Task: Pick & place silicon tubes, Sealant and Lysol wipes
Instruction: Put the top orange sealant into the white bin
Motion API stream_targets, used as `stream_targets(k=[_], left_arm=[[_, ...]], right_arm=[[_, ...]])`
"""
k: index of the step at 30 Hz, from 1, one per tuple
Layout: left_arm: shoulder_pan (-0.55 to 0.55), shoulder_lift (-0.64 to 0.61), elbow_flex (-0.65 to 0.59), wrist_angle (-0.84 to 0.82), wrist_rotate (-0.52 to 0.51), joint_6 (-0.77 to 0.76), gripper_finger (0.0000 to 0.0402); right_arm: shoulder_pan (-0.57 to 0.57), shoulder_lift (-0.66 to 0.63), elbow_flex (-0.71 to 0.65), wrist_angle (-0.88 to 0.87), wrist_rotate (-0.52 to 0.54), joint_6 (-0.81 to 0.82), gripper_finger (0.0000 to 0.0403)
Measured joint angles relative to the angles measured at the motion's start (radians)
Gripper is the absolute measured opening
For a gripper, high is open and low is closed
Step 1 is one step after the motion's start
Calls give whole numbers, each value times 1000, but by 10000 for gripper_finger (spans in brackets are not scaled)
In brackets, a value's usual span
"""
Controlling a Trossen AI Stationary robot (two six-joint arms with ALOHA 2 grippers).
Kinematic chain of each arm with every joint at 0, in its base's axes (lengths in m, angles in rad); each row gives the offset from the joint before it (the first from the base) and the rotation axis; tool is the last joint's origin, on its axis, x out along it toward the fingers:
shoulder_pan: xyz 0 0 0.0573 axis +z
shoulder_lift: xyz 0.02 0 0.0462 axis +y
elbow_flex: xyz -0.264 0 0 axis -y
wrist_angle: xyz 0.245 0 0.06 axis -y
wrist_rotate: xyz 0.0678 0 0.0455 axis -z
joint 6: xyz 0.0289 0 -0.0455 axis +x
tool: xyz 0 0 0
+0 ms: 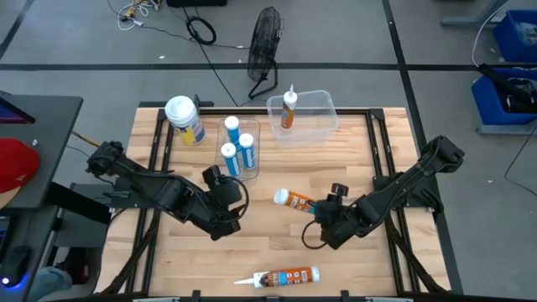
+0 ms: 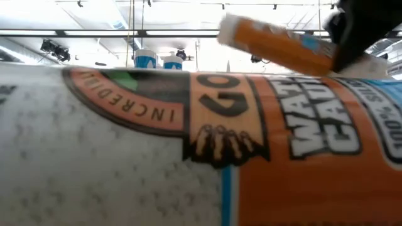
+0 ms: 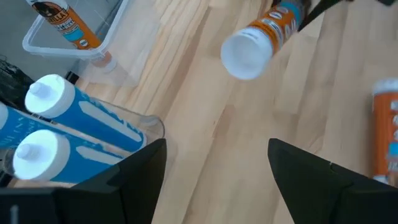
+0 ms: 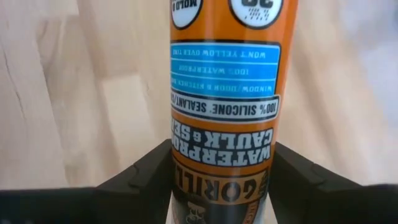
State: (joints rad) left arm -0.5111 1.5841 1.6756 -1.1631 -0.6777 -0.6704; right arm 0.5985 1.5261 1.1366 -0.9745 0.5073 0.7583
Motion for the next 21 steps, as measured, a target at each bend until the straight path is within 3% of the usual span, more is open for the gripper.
stream_targets(k=[10, 15, 21], left_arm=[[87, 0, 0, 182, 82, 1, 287], [172, -4, 0, 197, 207, -10, 287], [288, 2, 0, 222, 444, -33, 287]], right_arm=[[-20, 0, 74, -14, 234, -494, 205], [-19, -1, 74, -12, 320, -724, 205], [-32, 6, 74, 6, 428, -872, 205]])
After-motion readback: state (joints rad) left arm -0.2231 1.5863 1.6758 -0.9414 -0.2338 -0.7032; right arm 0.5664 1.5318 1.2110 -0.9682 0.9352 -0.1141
